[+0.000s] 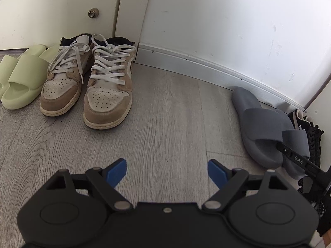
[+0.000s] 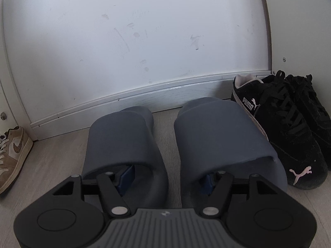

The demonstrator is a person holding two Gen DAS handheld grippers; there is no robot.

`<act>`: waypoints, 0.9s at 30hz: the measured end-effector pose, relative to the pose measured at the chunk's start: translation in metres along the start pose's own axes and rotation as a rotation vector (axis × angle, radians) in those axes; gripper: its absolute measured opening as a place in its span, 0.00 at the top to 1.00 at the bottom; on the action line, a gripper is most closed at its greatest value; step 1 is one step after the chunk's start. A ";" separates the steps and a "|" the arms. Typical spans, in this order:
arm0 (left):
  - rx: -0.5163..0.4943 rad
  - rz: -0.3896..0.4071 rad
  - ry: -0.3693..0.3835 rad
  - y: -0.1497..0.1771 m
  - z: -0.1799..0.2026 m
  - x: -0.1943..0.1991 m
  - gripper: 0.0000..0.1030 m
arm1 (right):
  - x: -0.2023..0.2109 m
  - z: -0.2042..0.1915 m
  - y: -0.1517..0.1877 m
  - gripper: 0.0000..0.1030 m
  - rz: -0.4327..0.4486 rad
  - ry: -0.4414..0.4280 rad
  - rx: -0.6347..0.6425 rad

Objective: Organize scattered shoes
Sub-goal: 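Lower the grey slides beside the black sneakers and open the right tool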

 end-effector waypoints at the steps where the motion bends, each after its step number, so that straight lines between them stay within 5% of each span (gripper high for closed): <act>1: 0.000 0.000 0.001 0.000 0.000 0.000 0.16 | 0.001 -0.001 0.000 0.18 -0.005 -0.001 0.013; 13: 0.020 0.002 0.020 0.000 -0.005 0.003 0.16 | 0.037 -0.001 0.012 0.13 -0.022 -0.038 -0.088; 24: 0.021 -0.002 0.020 0.000 -0.008 0.000 0.16 | -0.009 0.017 -0.019 0.09 0.027 -0.145 -0.187; 27: 0.030 -0.004 0.022 0.000 -0.010 0.000 0.16 | -0.013 0.009 -0.012 0.08 0.001 -0.092 -0.150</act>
Point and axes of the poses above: each gripper's, at about its wrist camera, not at the fingertips, and x roughly against the way its jaws point, z to its right, y to its underside, the point moved 7 cm from there along -x, roughly the way its jaws point, and after that the axes turned 15 degrees about -z, right-handed, at the moved point
